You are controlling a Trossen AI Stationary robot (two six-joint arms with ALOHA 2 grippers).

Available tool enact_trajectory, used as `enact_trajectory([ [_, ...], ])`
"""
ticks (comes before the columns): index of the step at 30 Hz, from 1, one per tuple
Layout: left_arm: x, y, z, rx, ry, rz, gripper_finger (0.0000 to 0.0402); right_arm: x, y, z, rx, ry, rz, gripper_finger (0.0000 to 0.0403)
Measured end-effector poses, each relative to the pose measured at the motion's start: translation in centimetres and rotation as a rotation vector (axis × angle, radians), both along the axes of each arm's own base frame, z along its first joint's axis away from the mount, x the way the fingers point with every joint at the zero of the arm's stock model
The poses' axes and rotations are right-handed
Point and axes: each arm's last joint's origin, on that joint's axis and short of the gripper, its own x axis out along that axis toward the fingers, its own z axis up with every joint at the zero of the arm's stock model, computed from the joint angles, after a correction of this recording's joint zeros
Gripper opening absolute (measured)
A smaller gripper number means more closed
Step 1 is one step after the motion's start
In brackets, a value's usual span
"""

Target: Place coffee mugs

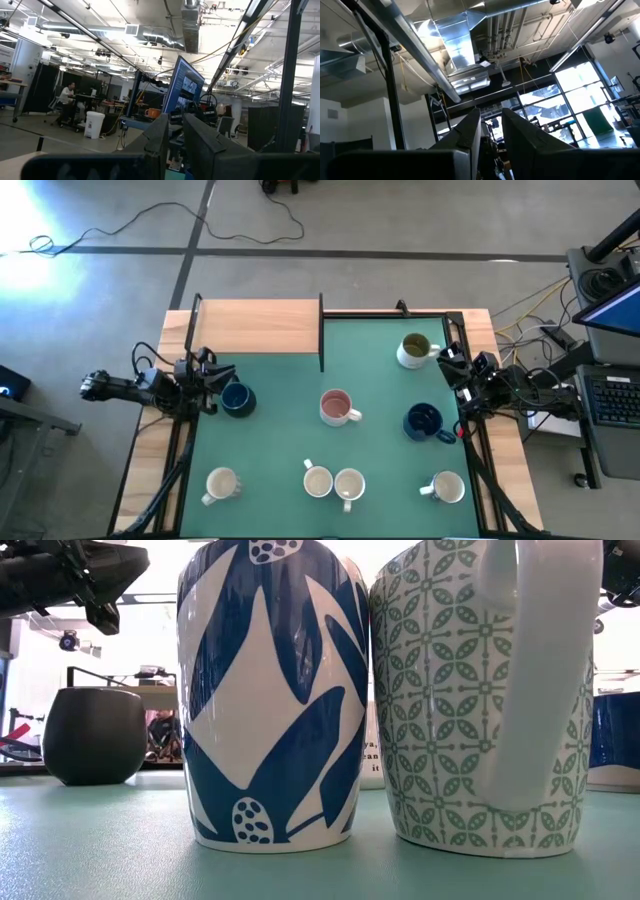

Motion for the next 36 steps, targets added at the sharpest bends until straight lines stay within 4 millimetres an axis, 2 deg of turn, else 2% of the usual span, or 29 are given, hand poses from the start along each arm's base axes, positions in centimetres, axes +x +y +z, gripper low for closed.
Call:
enact_trajectory([
  [26, -0.01, 0.01, 0.02, 0.002, -0.002, 0.002, 0.0043, 0.00, 0.00, 0.00, 0.000, 0.000, 0.000, 0.0068],
  [36, -0.07, 0.02, 0.14, -0.144, -0.055, -0.071, 0.0043, 0.00, 0.00, -0.01, 0.000, 0.000, 0.000, 0.0068],
])
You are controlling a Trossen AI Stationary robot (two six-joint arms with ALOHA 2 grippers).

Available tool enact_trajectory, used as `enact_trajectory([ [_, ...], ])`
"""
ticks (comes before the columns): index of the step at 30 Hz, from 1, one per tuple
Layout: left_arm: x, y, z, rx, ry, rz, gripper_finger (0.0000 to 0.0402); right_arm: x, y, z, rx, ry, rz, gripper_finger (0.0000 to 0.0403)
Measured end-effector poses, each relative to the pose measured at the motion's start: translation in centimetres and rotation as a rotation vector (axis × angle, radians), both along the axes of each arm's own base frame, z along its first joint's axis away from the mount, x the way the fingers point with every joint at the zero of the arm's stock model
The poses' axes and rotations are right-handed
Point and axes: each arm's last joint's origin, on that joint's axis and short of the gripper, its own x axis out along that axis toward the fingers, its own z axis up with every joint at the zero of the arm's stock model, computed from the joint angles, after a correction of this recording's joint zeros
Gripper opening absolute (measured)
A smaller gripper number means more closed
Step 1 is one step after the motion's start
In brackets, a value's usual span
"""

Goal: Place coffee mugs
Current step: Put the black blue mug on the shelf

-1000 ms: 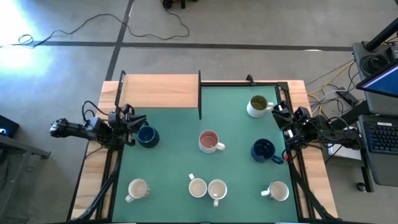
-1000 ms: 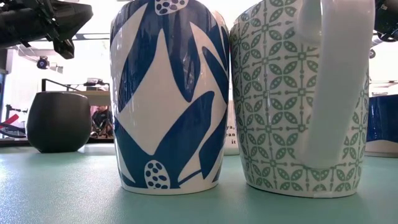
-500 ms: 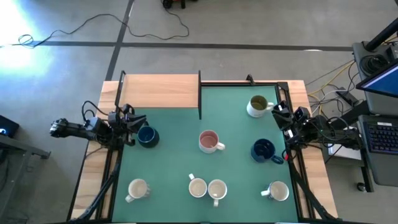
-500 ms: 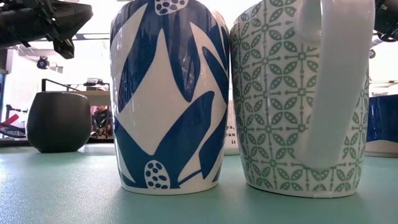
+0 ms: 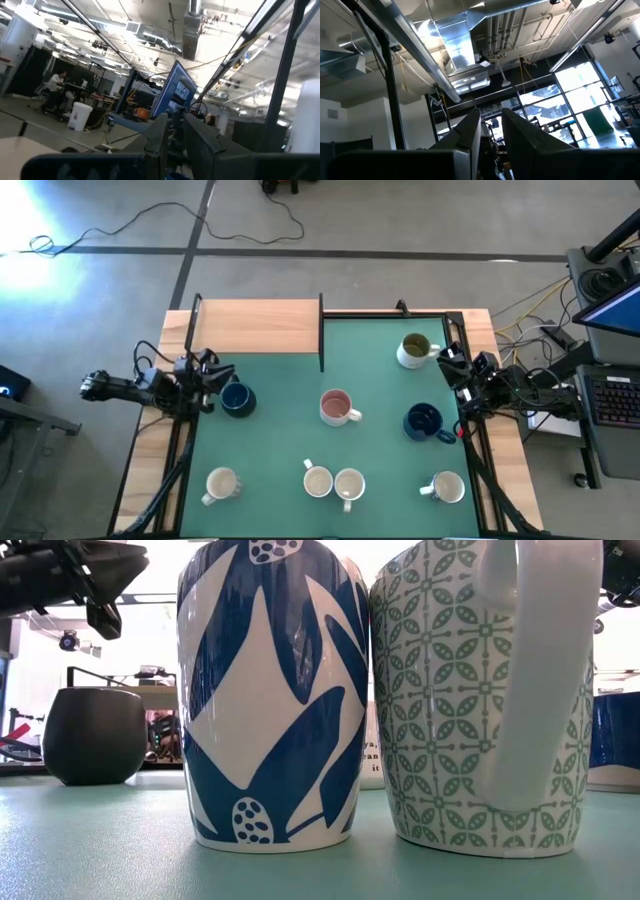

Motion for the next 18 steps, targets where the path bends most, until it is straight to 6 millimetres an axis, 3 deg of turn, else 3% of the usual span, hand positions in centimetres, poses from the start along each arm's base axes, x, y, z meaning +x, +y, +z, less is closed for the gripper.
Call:
enact_trajectory([
  [7, 0.7, -0.1, 0.3, -0.107, 0.034, -0.065, 0.0043, 0.0, 0.0, 0.0, 0.000, 0.000, 0.000, 0.0068],
  [18, 4.5, -0.9, 2.2, -0.113, 0.250, -0.068, 0.0043, 0.0, 0.0, 0.0, 0.000, 0.000, 0.000, 0.0068],
])
